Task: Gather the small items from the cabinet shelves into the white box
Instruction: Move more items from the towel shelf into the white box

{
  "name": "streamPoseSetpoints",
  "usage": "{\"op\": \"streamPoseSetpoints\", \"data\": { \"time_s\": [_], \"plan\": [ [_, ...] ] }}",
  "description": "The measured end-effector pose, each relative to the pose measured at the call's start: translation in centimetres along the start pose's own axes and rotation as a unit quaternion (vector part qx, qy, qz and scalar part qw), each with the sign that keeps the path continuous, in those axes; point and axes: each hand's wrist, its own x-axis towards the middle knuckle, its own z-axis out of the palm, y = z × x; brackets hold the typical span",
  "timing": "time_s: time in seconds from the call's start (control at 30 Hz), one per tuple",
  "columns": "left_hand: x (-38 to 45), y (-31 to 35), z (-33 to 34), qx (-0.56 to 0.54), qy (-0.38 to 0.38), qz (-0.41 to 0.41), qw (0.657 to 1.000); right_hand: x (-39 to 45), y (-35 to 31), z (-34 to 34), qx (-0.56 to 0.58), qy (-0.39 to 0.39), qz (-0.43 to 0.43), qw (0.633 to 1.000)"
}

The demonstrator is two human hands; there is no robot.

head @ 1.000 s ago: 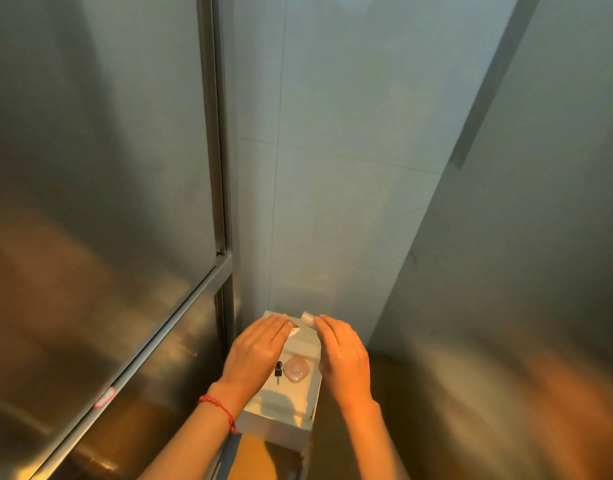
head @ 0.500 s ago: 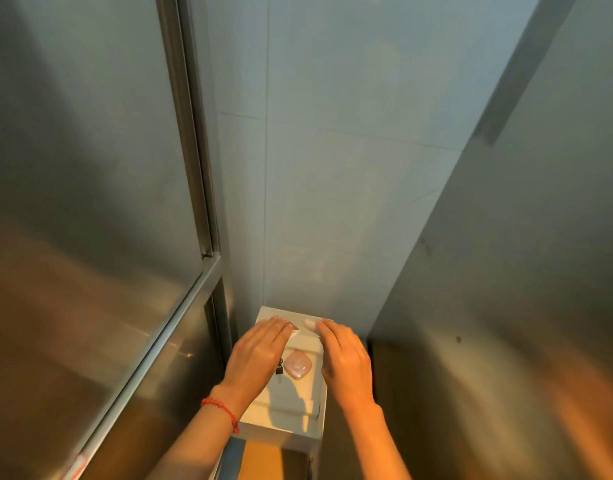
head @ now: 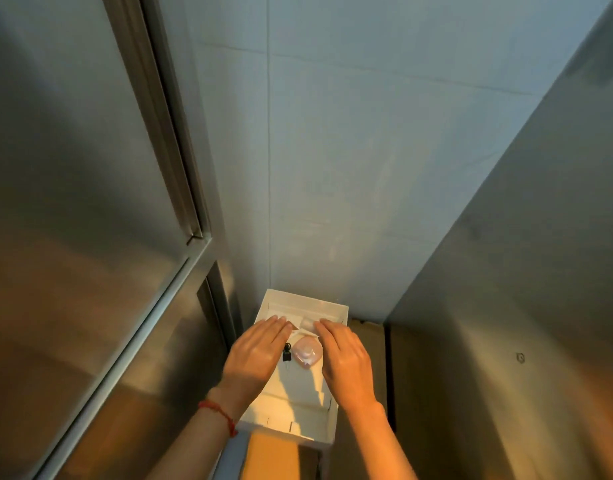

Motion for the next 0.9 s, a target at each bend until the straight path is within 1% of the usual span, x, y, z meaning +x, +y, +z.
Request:
{"op": "streamPoseSetpoints", "data": {
  "time_s": [0.07, 0.17, 0.23, 0.37, 0.57, 0.73, 0.9],
  "plan": [
    [-0.6, -0.3, 1.0, 0.006, -0.002, 0.007, 1.000, -0.1, 0.6, 1.2, 0.006, 0.005, 0.000, 1.000],
    [-0.7, -0.5, 2.4, 0.003, -0.057, -0.021, 0.998, -0.4, 1.1, 3.0, 0.006, 0.008, 0.005, 1.000],
    [-0.8, -0.7, 3.3, -0.010, -0.074, -0.028, 0.997, -0.6, 1.6, 4.2, 0.010, 0.006, 0.010, 1.000],
    [-1.4, -0.8, 5.5, -0.034, -0.079, -0.014, 0.996, -1.0, 2.5, 6.1, 0.013, -0.022, 0.026, 0.999],
    [-2.6, -1.5, 8.6, -0.056, -0.109, -0.011, 0.992, -1.7, 3.5, 8.7, 0.025, -0.041, 0.056, 0.997],
    [-3.6, -2.2, 10.8, -0.062, -0.127, -0.016, 0.990, -2.5, 3.7, 11.2, 0.026, -0.060, 0.107, 0.992],
    [-4.9, -2.7, 12.9, -0.071, -0.134, -0.023, 0.988, -3.2, 3.8, 13.5, 0.012, -0.104, 0.152, 0.983]
  ]
}}
